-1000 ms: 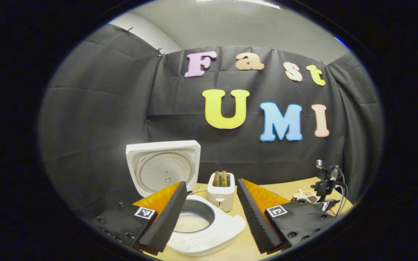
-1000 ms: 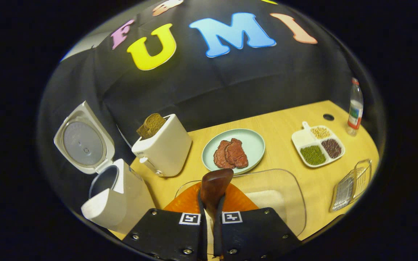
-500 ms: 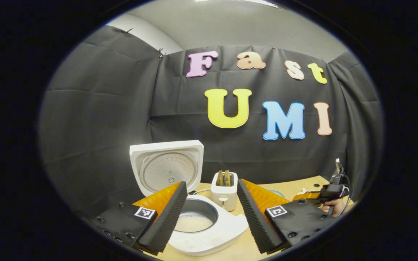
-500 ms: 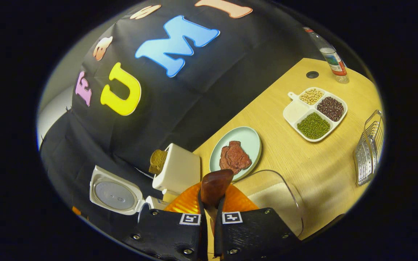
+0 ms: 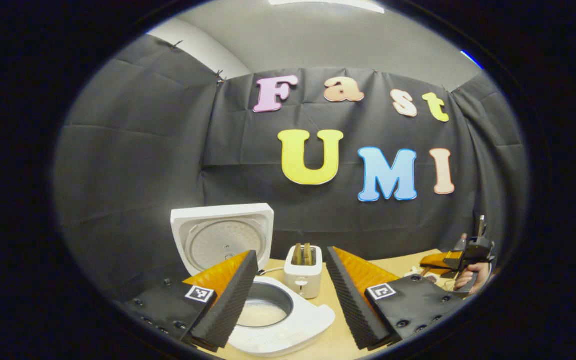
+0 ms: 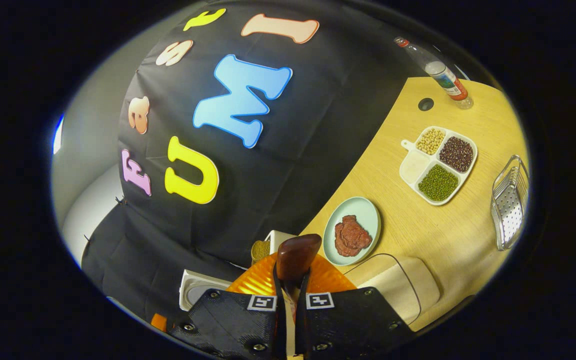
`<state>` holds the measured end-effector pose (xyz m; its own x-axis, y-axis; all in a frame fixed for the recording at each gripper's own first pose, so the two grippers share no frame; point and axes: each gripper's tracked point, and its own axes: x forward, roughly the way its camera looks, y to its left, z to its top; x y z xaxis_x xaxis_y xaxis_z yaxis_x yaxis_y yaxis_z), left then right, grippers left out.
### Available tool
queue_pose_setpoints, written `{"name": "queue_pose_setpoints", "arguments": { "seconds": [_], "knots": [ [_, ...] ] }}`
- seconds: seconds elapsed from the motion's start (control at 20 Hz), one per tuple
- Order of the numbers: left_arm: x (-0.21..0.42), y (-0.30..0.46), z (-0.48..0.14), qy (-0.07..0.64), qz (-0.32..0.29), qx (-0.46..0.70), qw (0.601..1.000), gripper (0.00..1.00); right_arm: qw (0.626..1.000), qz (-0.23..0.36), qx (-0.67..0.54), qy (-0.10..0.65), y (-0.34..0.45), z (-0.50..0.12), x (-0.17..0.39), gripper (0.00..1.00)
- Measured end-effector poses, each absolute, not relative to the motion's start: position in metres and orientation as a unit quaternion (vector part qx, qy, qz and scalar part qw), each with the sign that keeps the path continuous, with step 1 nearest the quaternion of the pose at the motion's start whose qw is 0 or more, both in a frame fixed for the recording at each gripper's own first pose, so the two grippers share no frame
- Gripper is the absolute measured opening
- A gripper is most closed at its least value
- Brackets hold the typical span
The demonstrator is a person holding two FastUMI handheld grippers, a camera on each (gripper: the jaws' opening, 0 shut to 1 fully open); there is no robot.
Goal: Close the left gripper, press the button to open the rice cooker; take a wooden spoon from the chopstick holder with the right hand, scoop a spoonful of rice and pour it into the rice cooker, then put the wooden spoon back into the chopstick holder.
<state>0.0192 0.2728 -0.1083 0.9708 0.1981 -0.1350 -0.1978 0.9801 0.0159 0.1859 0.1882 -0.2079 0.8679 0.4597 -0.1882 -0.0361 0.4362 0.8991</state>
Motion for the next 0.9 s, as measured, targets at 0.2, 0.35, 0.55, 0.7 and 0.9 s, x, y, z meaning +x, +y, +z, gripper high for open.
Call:
{"name": "queue_pose_setpoints", "arguments": {
  "seconds": [0.2,0.35,0.55,0.7,0.9],
  "knots": [
    [0.015,0.276,-0.103,0.064,0.099,0.005,0.993,0.93,0.803,0.162,0.537,0.204,0.2,-0.191,0.18,0.07],
    [0.012,0.284,-0.102,0.062,0.1,0.009,0.993,0.95,0.788,0.181,0.554,0.2,0.219,-0.172,0.175,0.07],
    [0.004,0.3,-0.099,0.056,0.104,0.005,0.993,0.97,0.786,0.206,0.549,0.194,0.252,-0.149,0.169,0.07],
    [-0.005,0.31,-0.106,0.061,0.109,0.002,0.992,0.99,0.785,0.225,0.544,0.192,0.277,-0.134,0.166,0.07],
    [-0.016,0.328,-0.112,0.067,0.115,0.0,0.991,0.97,0.787,0.251,0.527,0.201,0.312,-0.125,0.165,0.07]
  ]
}}
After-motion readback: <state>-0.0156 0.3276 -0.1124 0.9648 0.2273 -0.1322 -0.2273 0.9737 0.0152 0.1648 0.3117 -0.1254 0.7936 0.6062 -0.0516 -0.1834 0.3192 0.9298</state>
